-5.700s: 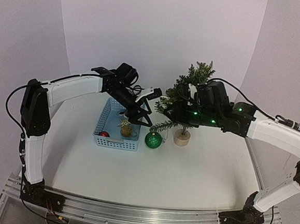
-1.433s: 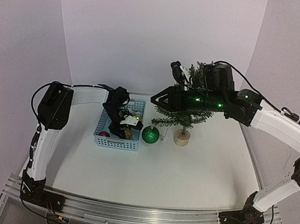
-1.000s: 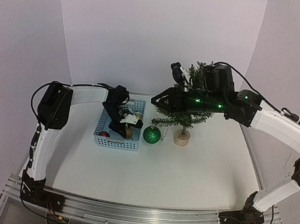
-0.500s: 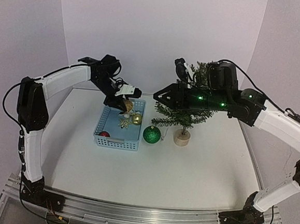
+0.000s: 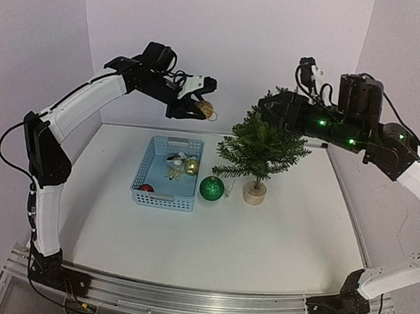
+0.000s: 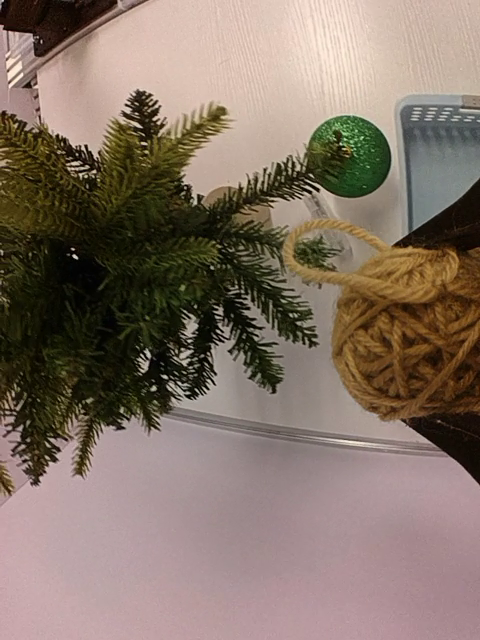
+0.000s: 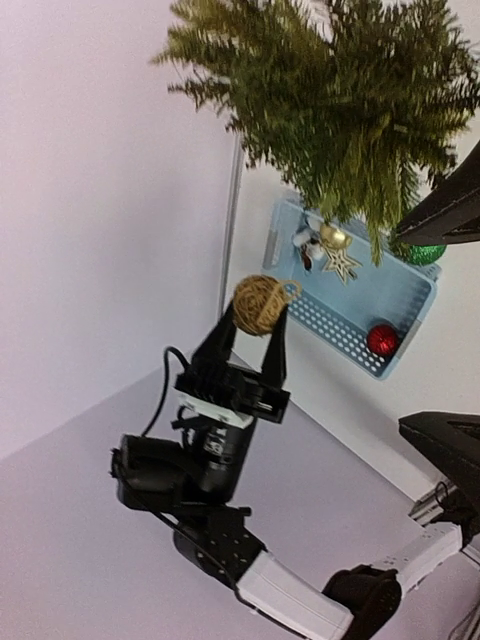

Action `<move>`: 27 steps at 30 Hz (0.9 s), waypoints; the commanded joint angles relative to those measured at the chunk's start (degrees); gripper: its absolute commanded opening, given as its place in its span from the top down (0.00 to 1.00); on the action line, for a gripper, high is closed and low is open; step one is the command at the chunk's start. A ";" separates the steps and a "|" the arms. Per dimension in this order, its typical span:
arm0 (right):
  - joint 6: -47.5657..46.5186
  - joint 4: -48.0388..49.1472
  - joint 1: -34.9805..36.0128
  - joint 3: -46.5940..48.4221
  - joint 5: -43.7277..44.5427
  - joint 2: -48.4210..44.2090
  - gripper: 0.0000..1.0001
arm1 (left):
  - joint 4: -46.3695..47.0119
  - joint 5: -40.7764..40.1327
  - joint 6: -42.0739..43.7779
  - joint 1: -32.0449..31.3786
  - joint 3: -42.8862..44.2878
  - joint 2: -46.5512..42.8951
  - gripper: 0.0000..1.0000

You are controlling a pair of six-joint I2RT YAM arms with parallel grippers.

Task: Decorate the small christmas tree

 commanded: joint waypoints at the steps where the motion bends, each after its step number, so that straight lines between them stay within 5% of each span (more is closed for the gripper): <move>1: -1.27 -3.19 -1.01 -0.52 13.63 -4.32 0.42 | 0.96 1.36 -4.33 -3.01 2.75 1.28 0.95; 8: -0.42 -6.57 -4.96 -3.69 15.28 -5.65 0.41 | -1.02 4.27 -6.99 -4.40 5.44 1.04 0.95; 17: 0.72 -10.20 -12.01 -5.15 12.82 -6.36 0.40 | 14.20 -11.79 -5.79 -4.25 -8.34 0.05 0.96; 27: 1.69 -10.21 -13.11 -8.74 11.80 -7.42 0.40 | 14.18 -13.64 -4.83 -4.22 -8.07 2.08 0.97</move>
